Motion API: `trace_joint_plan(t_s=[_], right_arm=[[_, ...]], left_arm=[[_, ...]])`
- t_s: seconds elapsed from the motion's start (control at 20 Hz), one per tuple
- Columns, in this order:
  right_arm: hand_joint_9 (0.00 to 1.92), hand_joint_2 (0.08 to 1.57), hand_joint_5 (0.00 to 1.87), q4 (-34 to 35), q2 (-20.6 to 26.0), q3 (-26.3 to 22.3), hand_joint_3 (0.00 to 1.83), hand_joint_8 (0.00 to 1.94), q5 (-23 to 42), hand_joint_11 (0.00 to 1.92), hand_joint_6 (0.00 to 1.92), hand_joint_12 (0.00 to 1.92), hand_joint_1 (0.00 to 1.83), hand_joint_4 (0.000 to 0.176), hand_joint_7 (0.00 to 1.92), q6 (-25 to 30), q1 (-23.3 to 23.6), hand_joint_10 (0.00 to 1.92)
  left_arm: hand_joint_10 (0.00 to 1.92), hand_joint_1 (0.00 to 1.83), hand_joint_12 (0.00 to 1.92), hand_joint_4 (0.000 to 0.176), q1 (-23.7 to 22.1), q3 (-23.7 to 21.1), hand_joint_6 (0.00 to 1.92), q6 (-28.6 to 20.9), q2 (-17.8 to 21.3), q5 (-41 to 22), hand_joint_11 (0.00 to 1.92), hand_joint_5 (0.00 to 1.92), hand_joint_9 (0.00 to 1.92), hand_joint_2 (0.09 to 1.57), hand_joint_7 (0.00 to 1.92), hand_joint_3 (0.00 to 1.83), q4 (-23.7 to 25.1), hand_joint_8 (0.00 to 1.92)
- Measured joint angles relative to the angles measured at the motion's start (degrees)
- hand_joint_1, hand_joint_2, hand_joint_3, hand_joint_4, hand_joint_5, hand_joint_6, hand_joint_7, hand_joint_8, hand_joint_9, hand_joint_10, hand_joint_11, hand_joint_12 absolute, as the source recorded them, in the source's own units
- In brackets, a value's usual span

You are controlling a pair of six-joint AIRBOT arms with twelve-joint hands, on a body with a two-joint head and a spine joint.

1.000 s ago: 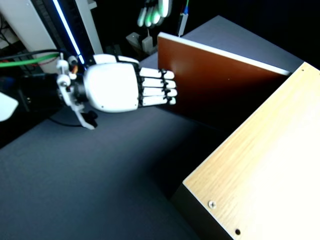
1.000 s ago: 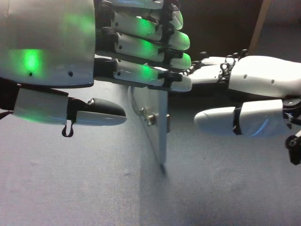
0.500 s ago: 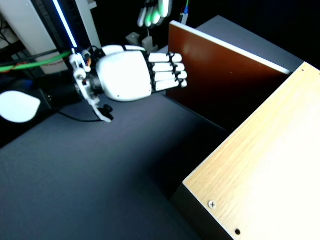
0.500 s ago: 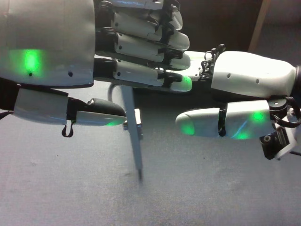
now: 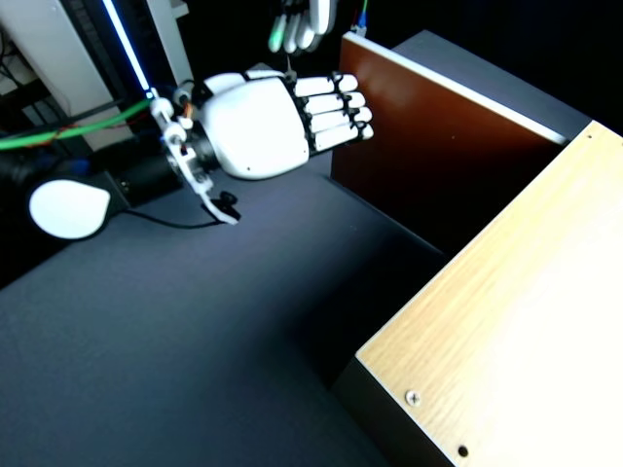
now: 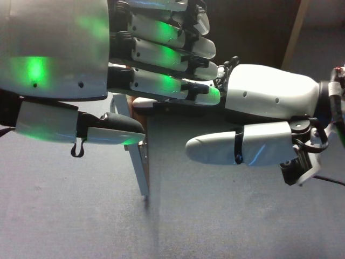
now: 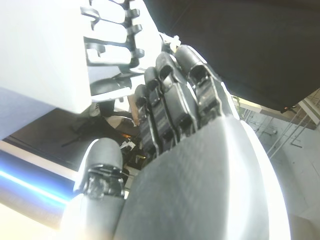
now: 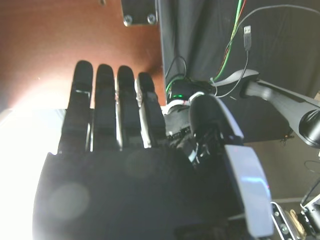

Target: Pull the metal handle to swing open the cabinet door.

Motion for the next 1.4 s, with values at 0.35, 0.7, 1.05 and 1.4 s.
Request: trace_joint_plan(t_s=[0.35, 0.7, 1.05, 1.4], right_arm=[[0.2, 1.57, 0.22, -0.17, -3.78, 3.04, 0.13, 0.0, -0.04, 0.0, 0.0, 0.55, 0.0, 0.0, 0.23, -1.44, 0.0, 0.0], [0.19, 1.57, 0.23, -0.09, -7.19, 5.31, 0.11, 0.0, 0.02, 0.0, 0.0, 0.55, 0.0, 0.0, 0.23, -2.23, 0.0, 0.0], [0.2, 1.57, 0.23, 0.15, -9.64, 7.26, 0.12, 0.0, -0.7, 0.0, 0.0, 0.56, 0.0, 0.0, 0.23, -2.95, 0.0, 0.0], [0.19, 1.57, 0.23, 0.35, -10.08, 7.8, 0.12, 0.0, -1.55, 0.0, 0.0, 0.57, 0.0, 0.0, 0.24, -3.06, 0.02, 0.0]], left_arm=[[0.0, 0.0, 0.87, 0.0, 0.0, 0.0, 0.0, 0.0, 0.0, 0.0, 0.05, 0.43, 0.43, 1.57, 0.46, 0.06, 0.0, 0.0], [0.0, 0.0, 0.89, 0.0, 0.0, 0.0, 0.0, 0.0, 0.0, 0.02, 0.03, 0.43, 0.43, 1.57, 0.45, 0.06, 0.0, 0.0], [0.0, 0.0, 0.9, 0.0, 0.0, 0.0, 0.0, 0.0, 0.0, 0.0, 0.03, 0.43, 0.44, 1.57, 0.46, 0.07, -0.02, 0.0], [0.0, 0.0, 0.89, 0.0, 0.0, 0.0, 0.0, 0.0, 0.0, 0.02, 0.03, 0.43, 0.43, 1.57, 0.46, 0.05, -0.02, 0.0]])
